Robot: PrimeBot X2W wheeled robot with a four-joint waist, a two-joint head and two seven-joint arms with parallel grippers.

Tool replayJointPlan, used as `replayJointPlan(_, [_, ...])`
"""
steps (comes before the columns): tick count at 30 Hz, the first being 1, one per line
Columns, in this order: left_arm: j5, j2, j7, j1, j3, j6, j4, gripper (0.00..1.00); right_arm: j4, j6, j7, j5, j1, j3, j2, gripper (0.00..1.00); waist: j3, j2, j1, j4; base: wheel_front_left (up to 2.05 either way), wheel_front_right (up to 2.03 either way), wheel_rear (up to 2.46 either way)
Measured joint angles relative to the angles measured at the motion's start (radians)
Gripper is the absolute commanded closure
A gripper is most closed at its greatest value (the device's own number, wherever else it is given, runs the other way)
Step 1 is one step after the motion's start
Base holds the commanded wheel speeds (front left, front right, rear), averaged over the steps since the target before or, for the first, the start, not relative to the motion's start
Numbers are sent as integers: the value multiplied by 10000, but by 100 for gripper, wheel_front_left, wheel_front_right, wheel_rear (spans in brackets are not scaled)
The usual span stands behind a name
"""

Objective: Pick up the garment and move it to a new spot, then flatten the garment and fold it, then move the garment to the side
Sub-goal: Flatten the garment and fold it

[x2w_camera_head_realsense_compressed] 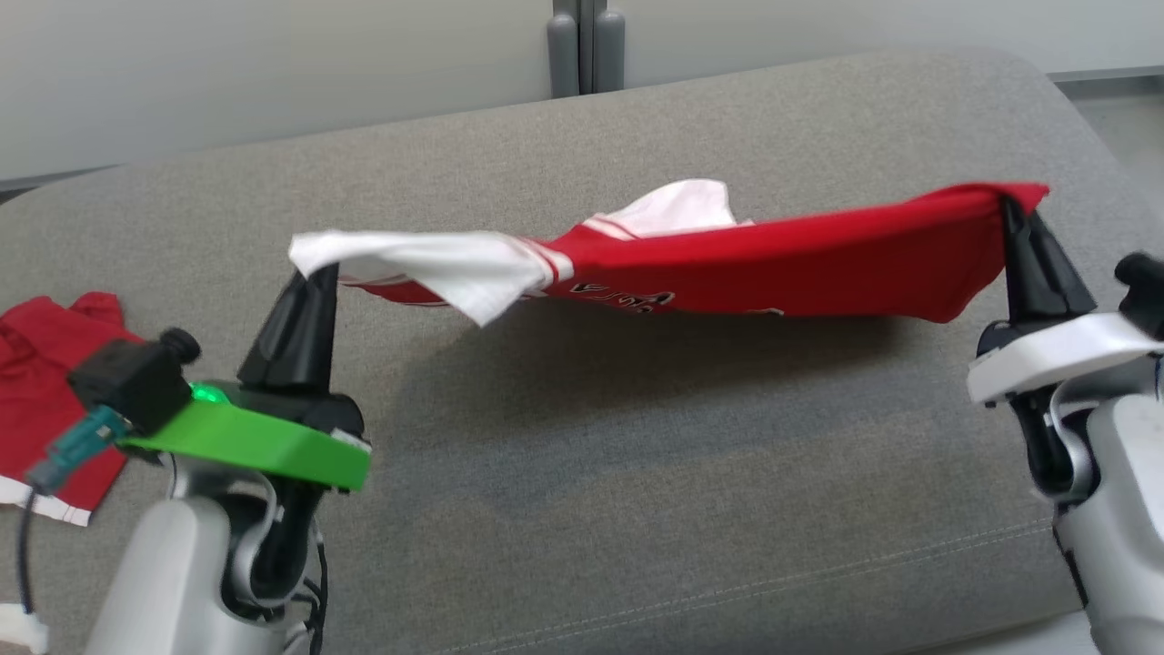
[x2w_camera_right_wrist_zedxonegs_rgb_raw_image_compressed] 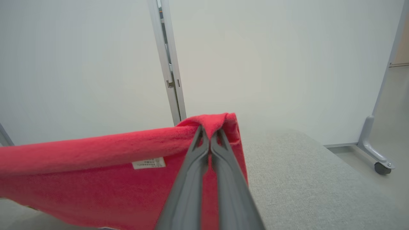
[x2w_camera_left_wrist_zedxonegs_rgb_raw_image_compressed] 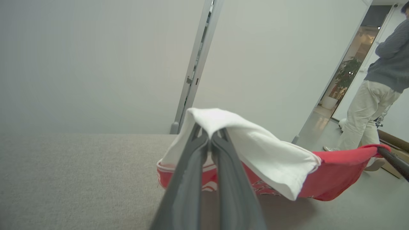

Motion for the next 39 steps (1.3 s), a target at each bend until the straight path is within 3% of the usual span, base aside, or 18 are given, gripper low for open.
replayJointPlan(8, [-2008,362,1528,-1812,548,63,-1904,100,-686,0,953,73,-1828,311,-817,100,-764,0,0,-131,0,0,0])
replayJointPlan(15, [-2215,725,2330,-3454,683,215,-1916,100,-769,0,1707,616,-3094,606,-1183,100,-1213,0,-1,-154,0,0,0])
replayJointPlan(22, [-2393,913,2673,-4527,842,320,-867,100,-430,0,2059,999,-3769,1083,-1409,100,-1305,0,-1,-138,0,0,0])
replayJointPlan(28, [-2370,1087,2807,-4904,755,313,119,100,395,0,2069,1396,-4216,1348,-1158,100,-1143,0,-1,-205,0,0,0])
replayJointPlan(32, [-2098,1258,2763,-5474,698,311,1488,100,1661,0,2209,1478,-4912,2050,-790,100,-870,0,0,-274,0,0,0])
replayJointPlan(33, [-1860,1363,2615,-6066,606,286,2307,100,2481,2,2234,1381,-5534,2437,-593,100,-666,0,0,-304,0,0,0])
replayJointPlan(36, [-1503,1365,2391,-6887,439,236,3087,100,3300,2,2138,1336,-6395,2564,-397,100,-401,0,0,-332,0,0,0])
replayJointPlan(39, [-1223,1003,1808,-8426,288,253,4531,100,4673,2,1768,1110,-7904,2458,-104,100,116,0,0,-357,0,0,0])
